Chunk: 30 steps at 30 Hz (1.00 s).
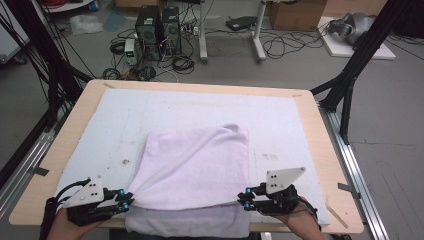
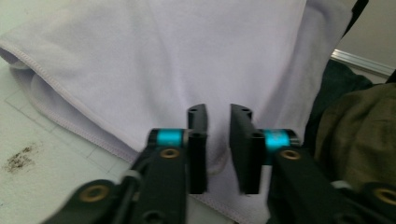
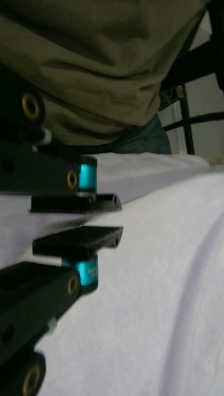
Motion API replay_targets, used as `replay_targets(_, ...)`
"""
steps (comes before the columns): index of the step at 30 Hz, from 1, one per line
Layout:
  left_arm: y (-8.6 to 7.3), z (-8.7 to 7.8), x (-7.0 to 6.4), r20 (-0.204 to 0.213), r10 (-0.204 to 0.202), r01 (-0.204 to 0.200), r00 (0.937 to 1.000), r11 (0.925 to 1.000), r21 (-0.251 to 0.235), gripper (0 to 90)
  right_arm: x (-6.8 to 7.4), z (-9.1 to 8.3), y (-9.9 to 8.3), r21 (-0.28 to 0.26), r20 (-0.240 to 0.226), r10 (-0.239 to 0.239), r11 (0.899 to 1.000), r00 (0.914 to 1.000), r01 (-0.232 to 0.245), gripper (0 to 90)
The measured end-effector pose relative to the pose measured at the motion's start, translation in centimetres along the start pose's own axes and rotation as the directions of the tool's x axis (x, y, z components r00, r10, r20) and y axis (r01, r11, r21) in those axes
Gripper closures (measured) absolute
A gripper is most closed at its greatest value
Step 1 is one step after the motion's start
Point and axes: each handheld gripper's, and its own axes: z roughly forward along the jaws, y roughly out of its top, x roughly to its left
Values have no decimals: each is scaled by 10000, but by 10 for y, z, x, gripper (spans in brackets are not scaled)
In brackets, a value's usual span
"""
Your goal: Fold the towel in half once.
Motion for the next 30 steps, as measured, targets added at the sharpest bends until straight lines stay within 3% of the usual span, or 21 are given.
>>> replay_targets(2,1,5,6,-44,-65,64,10000,9999,-119,694,-11,2,-1,-55,165,109,9999,9998,-108,748)
replay_targets(6,5,22,24,-97,-217,217,9997,9998,3,650,-36,19,4,410,598,200,9989,9980,-225,685)
replay_targets(9,4,39,32,120,-282,278,9995,9991,321,640,-47,35,2,662,305,412,9969,9987,-431,657)
replay_targets(14,-5,57,31,494,-269,220,9984,9950,970,683,-41,49,-5,1158,-72,313,9928,9995,-303,630)
replay_targets(16,-5,58,32,448,-294,251,9986,9953,939,680,-37,52,-8,1315,-78,196,9911,9998,-184,619)
replay_targets(18,-2,55,36,324,-352,326,9989,9964,788,673,-39,52,-10,1416,139,207,9897,9997,-225,621)
replay_targets(20,2,54,41,199,-464,452,9987,9974,566,673,-46,47,-9,1153,407,479,9920,9980,-523,630)
replay_targets(23,14,54,54,-28,-485,486,9988,9980,406,682,-59,41,-3,940,863,490,9939,9951,-571,641)
replay_targets(29,45,67,96,-653,-700,702,9954,9975,4,694,-108,32,13,868,1755,704,9925,9820,-866,640)
replay_targets(30,49,71,104,-930,-684,683,9933,9977,-45,687,-118,31,15,914,1988,735,9914,9773,-931,637)
